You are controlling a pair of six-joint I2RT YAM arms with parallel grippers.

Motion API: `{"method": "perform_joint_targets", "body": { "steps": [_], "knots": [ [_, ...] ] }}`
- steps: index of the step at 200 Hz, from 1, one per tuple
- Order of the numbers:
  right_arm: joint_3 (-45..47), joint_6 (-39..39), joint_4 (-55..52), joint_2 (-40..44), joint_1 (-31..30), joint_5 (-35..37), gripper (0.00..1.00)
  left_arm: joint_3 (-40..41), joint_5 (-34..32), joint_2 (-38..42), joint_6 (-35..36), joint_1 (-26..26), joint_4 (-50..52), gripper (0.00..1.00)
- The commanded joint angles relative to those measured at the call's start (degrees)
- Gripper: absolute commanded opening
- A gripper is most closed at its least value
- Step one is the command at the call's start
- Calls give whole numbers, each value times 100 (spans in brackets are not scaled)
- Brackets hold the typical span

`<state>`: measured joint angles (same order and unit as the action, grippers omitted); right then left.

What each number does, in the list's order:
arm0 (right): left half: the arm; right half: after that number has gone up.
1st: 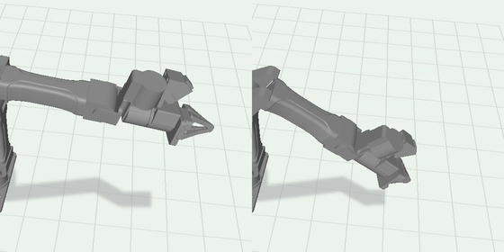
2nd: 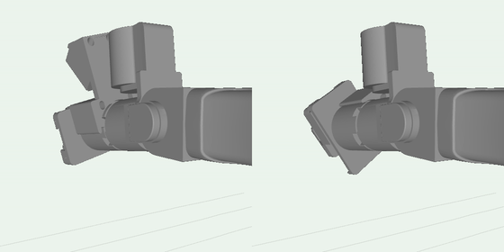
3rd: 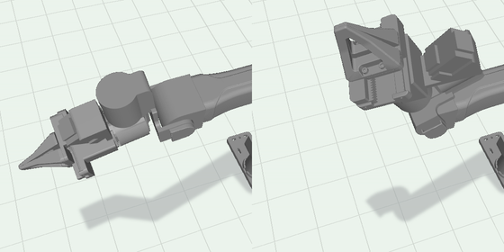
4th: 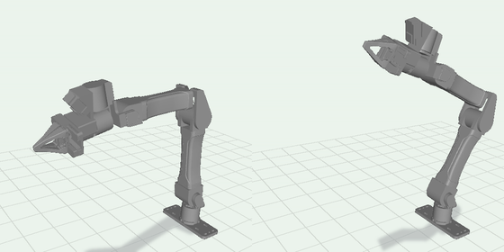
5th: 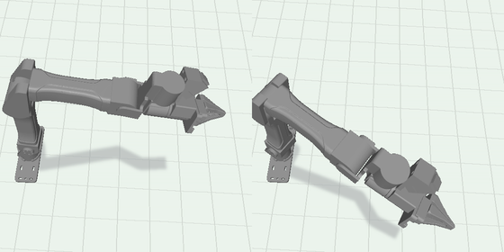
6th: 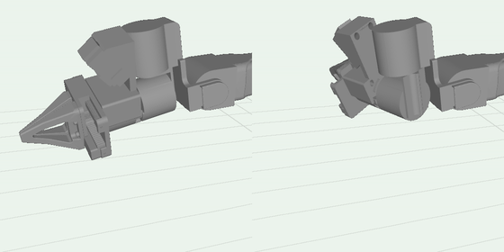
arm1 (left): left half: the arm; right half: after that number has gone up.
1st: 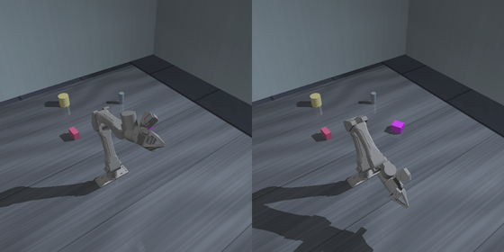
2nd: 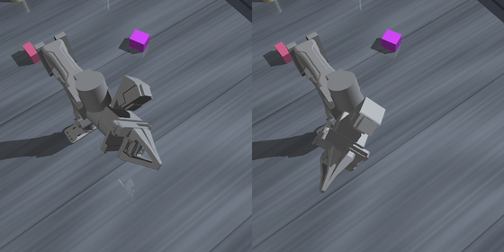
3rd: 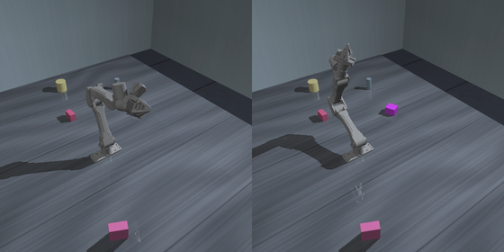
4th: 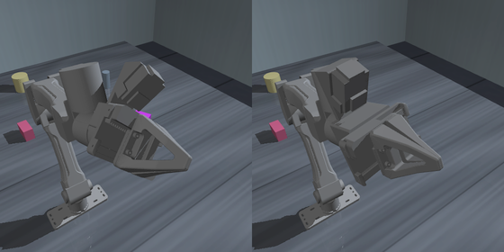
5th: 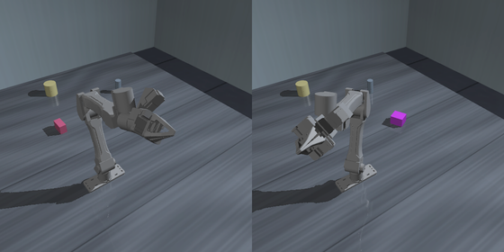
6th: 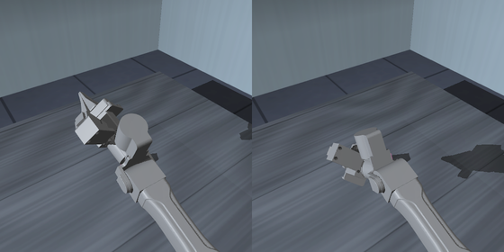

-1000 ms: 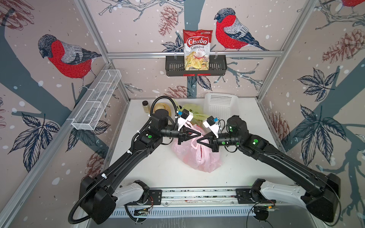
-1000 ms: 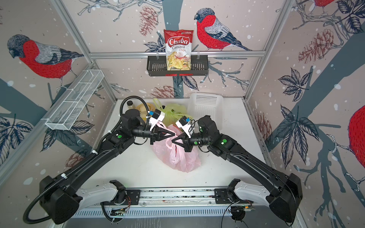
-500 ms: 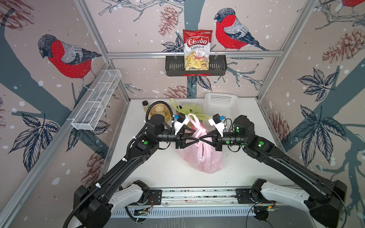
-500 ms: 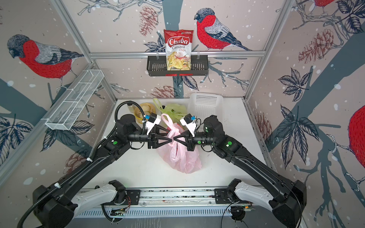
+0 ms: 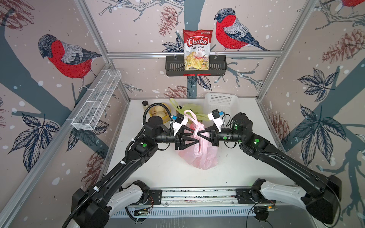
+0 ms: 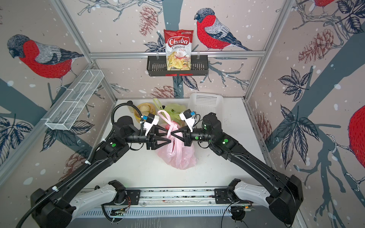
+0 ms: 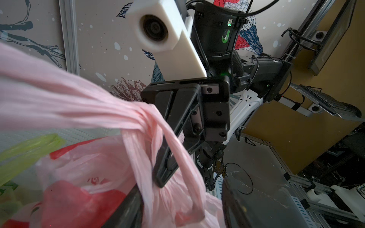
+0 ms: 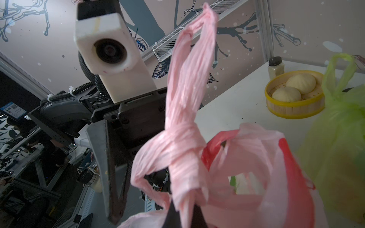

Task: Place the peach into a plastic bag & tie a knot
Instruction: Cross the plastic bag at the center of the board.

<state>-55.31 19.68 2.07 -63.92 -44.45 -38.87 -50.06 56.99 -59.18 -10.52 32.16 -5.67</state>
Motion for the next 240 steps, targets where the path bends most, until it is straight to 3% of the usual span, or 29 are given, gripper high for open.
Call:
{"method": "perform_joint_targets", "body": {
  "steps": [1,87,153,194,213,240],
  "knots": [
    [-85,204,444,-45,6,-46,0,-54,18,-68,270,68,189,60],
    [-202,468,550,40,65,-223,0,-126,-361,-90,648,288,670,56],
    [-182,336,240,230,112,-399,0,-227,-886,-21,674,288,930,0],
    [-165,161,-91,325,112,-406,0,-269,-1642,109,531,257,907,0],
    [-104,143,-128,368,106,-378,11,-219,-1837,231,434,255,817,0],
    [-34,131,-141,363,109,-319,16,-162,-1828,317,358,255,703,0]
  ]
}}
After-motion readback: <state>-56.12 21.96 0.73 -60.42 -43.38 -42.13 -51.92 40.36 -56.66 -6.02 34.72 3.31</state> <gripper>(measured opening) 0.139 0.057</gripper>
